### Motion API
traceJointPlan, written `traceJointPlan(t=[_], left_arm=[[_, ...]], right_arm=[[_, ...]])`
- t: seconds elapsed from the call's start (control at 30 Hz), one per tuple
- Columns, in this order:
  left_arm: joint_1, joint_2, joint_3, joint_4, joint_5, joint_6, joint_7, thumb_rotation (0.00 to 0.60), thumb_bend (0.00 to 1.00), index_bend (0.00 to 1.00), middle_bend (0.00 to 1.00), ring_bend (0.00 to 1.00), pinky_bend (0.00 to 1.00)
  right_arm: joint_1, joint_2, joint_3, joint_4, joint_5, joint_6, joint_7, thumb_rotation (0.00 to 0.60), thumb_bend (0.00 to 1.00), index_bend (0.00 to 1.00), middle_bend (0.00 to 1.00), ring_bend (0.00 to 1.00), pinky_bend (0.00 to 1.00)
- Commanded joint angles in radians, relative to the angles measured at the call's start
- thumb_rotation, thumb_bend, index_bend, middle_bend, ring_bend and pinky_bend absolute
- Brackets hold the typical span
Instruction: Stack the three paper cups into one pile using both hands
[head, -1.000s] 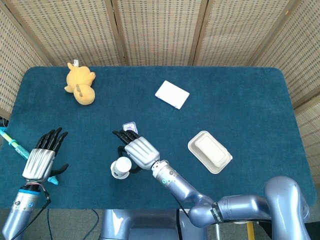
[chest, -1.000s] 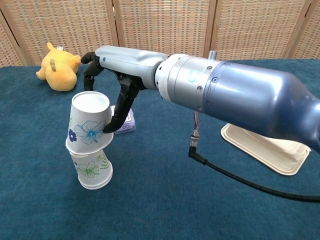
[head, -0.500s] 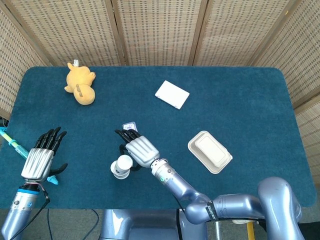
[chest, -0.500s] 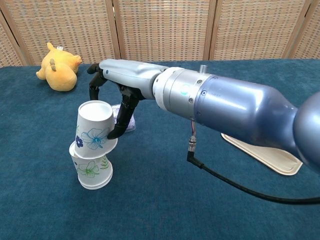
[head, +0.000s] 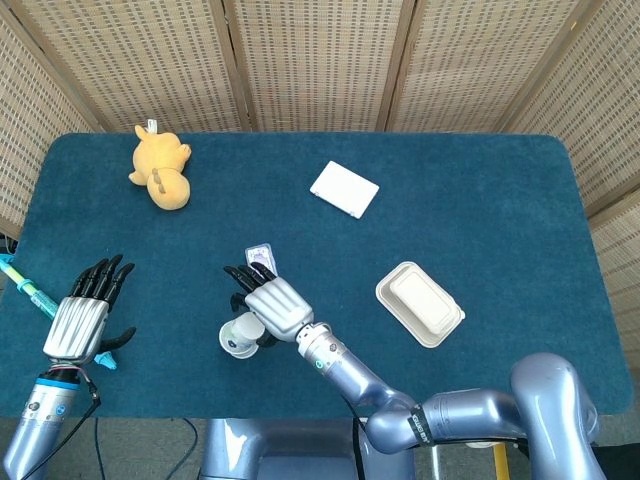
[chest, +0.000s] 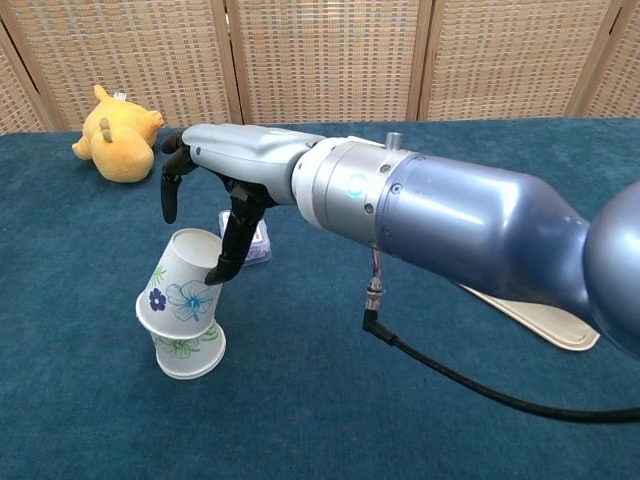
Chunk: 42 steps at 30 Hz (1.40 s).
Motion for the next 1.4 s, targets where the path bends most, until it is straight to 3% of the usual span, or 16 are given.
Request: traceJointPlan(t=[0.03, 0.8, 1.4], left_arm=[[0.000, 0.001, -0.001, 0.000, 0.000, 0.000, -0.002, 0.600, 0.22, 0.06, 0.00, 0.00, 0.09], [0.002, -0.003, 0.000, -0.002, 0.003, 0.001, 0.009, 0.600, 0.22, 0.06, 0.00, 0.00, 0.09], [0.003, 0.000, -0.003, 0.000, 0.003, 0.002, -0.001, 0.600, 0.22, 0.06, 0.00, 0.00, 0.09]], right_arm=[[0.004, 0.000, 0.006, -0.005, 0.007, 0.003, -0.007, 0.600, 0.19, 0.40, 0.00, 0.00, 0.09], [-0.021, 0.068, -0.008, -0.029, 0.036, 0.055, -0.069, 0.600, 0.20, 0.37, 0.00, 0.00, 0.08], [0.014, 0.019, 0.025, 0.000, 0.036, 0.081, -0.105, 0.600, 0.19, 0.34, 0.00, 0.00, 0.08]])
